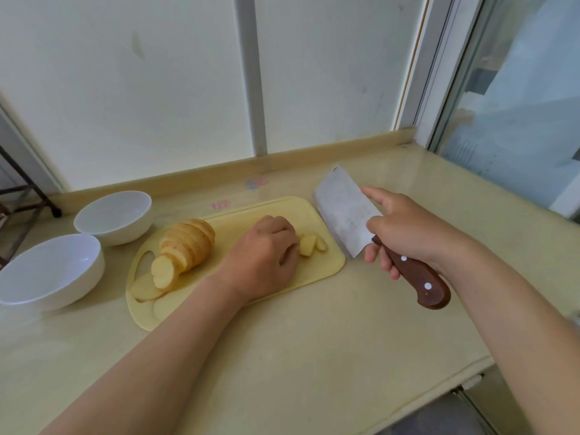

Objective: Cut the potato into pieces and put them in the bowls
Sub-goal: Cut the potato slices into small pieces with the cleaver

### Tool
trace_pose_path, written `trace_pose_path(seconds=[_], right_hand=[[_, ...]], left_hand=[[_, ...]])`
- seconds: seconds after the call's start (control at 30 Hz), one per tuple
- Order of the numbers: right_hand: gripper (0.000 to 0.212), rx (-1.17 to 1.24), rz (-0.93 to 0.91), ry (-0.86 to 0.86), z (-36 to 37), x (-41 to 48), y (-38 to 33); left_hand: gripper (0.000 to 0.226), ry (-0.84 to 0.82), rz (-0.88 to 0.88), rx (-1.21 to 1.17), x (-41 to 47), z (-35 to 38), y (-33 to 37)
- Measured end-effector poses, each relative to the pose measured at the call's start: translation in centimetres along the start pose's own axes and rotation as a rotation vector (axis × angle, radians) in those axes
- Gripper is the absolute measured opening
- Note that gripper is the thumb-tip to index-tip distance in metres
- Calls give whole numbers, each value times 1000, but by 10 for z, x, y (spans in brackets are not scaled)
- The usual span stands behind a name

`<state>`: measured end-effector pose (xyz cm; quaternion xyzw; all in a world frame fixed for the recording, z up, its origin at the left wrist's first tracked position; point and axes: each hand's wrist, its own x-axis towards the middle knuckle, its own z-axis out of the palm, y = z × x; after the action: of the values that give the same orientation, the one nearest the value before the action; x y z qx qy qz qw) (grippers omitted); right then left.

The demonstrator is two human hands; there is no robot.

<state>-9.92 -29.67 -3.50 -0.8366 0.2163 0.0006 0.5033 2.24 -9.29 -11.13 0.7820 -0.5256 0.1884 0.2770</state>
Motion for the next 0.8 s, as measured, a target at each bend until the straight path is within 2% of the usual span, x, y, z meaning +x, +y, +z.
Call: trace_pose_path(seconds=[0.13,0.2,0.63,0.8], right_hand=[[84,-37,6,-21,7,-4,-2],[85,-46,10,-24,11,-5,-3],[86,-55,17,-23,19,-22,-8],[85,-120,-4,-18,12,-26,-16]], left_hand=[[32,7,-159,20,1,-1,0],[39,-23,-180,32,1,-1,1],[25,-136,-28,-39,-1,1,2],[13,-144,1,-80,0,3,3]])
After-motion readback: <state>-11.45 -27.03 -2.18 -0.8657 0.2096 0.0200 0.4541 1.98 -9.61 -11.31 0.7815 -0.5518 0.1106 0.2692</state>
